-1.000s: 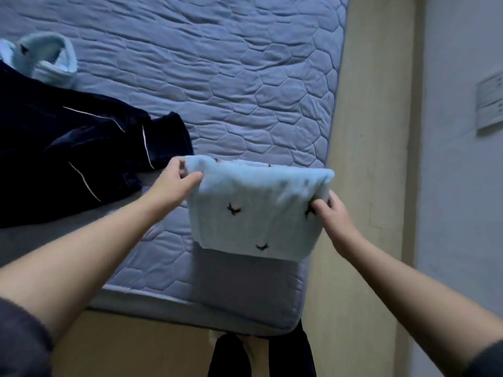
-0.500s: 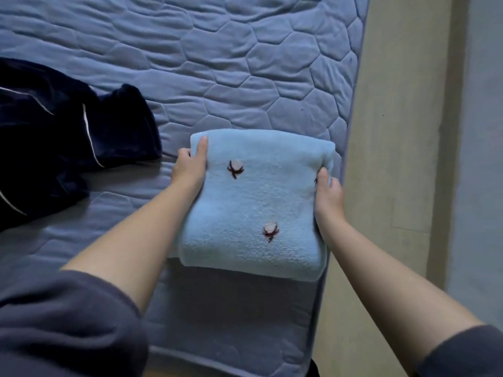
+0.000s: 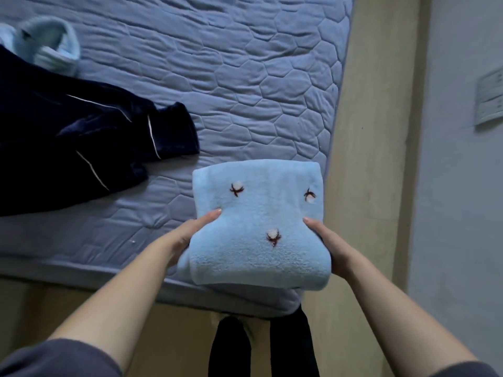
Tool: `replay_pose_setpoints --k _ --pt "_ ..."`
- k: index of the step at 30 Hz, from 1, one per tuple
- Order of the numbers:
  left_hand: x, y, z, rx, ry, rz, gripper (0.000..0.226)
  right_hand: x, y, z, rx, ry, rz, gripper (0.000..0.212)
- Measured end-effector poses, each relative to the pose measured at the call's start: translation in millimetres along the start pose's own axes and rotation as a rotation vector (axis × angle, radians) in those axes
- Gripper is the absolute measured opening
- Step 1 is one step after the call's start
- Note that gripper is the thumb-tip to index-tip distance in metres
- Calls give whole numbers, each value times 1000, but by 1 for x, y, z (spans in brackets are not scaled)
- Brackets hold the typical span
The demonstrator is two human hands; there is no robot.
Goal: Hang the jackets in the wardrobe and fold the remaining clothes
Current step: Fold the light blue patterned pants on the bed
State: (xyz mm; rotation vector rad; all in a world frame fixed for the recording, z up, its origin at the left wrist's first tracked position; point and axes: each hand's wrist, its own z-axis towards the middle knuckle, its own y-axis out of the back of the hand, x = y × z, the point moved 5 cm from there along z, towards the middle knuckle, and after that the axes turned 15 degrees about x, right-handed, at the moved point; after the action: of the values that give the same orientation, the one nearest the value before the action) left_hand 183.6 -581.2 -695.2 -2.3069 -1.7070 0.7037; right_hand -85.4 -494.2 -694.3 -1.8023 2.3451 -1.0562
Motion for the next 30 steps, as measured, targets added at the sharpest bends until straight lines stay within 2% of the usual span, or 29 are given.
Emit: replay_pose_setpoints --k 6,9,13,15,22,26,30 --pt "5 -31 -168 31 -179 -109 53 33 -124 -126 76 213 -85 61" --pt "17 -43 -255 -74 -332 -150 53 45 -184 -178 119 323 -183 63" --pt "65 -57 -366 -232 -534 -233 60 46 -251 -224 222 351 -340 69" --pt "99 -69 -419 -305 -622 -283 62 49 -287 -244 322 331 -439 71" --pt "252 -139 -552 -720 -967 -561 44 16 -416 -293 769 258 -758 60" --pt "355 -199 -590 -752 -1101 -750 47 -44 -481 -329 1002 168 -883 58" --pt "470 -249 -620 -984 -1265 -917 48 -135 -538 -368 1219 50 -1011 61"
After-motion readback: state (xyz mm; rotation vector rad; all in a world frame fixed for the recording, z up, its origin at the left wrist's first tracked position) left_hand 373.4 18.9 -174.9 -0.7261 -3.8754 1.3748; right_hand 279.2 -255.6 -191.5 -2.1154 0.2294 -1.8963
